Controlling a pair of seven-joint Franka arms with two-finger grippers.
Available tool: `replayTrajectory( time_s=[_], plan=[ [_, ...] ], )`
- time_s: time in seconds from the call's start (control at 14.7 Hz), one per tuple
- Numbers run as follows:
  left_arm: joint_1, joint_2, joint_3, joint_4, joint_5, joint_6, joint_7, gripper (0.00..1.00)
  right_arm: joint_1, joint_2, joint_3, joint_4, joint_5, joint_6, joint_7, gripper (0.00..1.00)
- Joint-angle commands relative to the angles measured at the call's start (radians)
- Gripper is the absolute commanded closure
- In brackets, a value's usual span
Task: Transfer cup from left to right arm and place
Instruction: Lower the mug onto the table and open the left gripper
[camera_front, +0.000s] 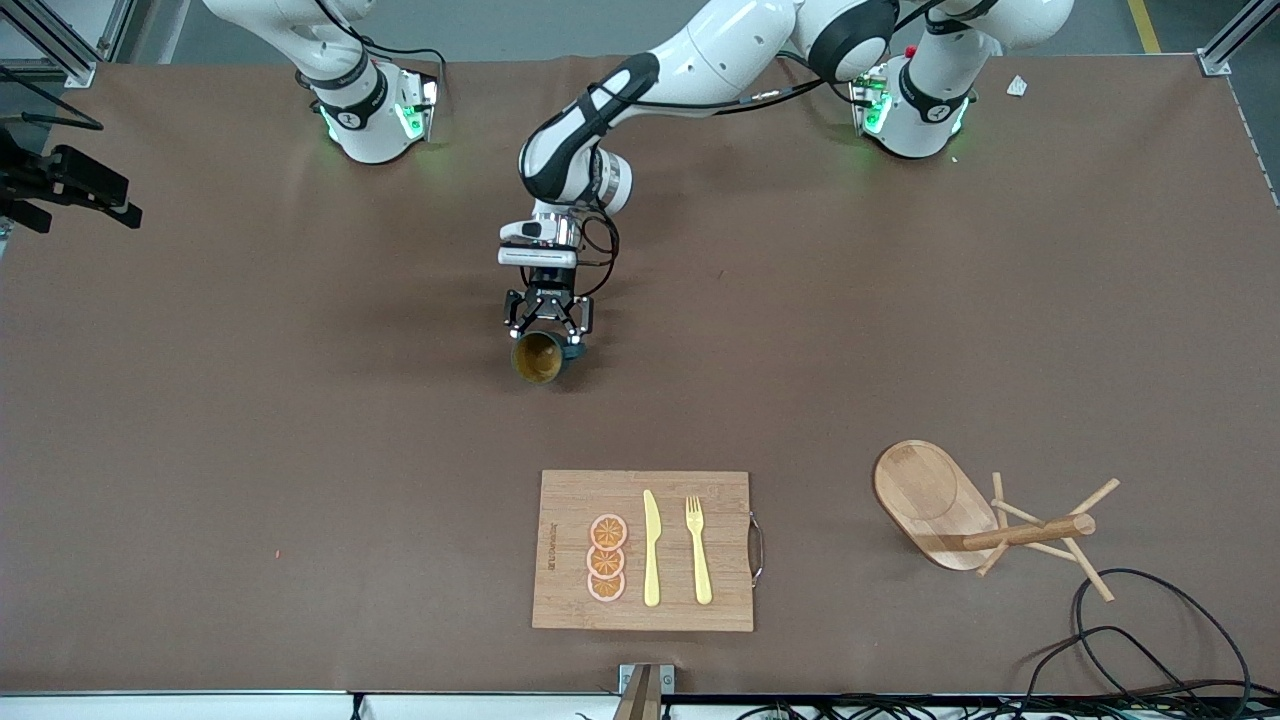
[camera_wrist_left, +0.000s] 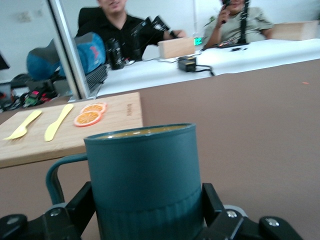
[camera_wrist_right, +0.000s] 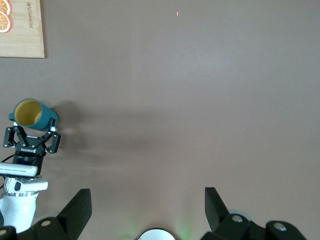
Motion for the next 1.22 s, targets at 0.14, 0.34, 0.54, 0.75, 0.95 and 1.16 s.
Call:
replayTrajectory(
  time_s=[0.14,0.34,0.54,0.75,0.95,1.16],
  plan=[
    [-0.034,0.024,0.015,-0.019,0.081,-0.045,-0.079,0.11,-0.02,0.066,0.003,-0.007,-0.001,0.024,-0.008,0.0],
    [-0.051,0.027,0.014,-0.062,0.126,-0.069,-0.145,0.03,-0.04,0.118,0.003,-0.007,0.004,0.066,-0.008,0.0],
    [-0.063,0.018,0.0,-0.067,0.105,-0.071,-0.155,0.01,-0.053,0.161,0.003,0.003,-0.001,0.07,-0.01,0.0],
    [-0.069,-0.002,-0.058,-0.065,-0.005,-0.077,-0.156,0.01,-0.046,0.195,0.005,0.0,-0.001,0.07,0.002,0.0],
    [-0.078,-0.036,-0.152,-0.064,-0.169,-0.164,-0.153,0.01,-0.034,0.198,0.007,-0.017,0.011,0.084,0.056,0.0],
    [-0.078,-0.097,-0.21,-0.064,-0.338,-0.246,-0.129,0.01,0.012,0.198,0.01,-0.071,0.013,0.136,0.145,0.0]
  ],
)
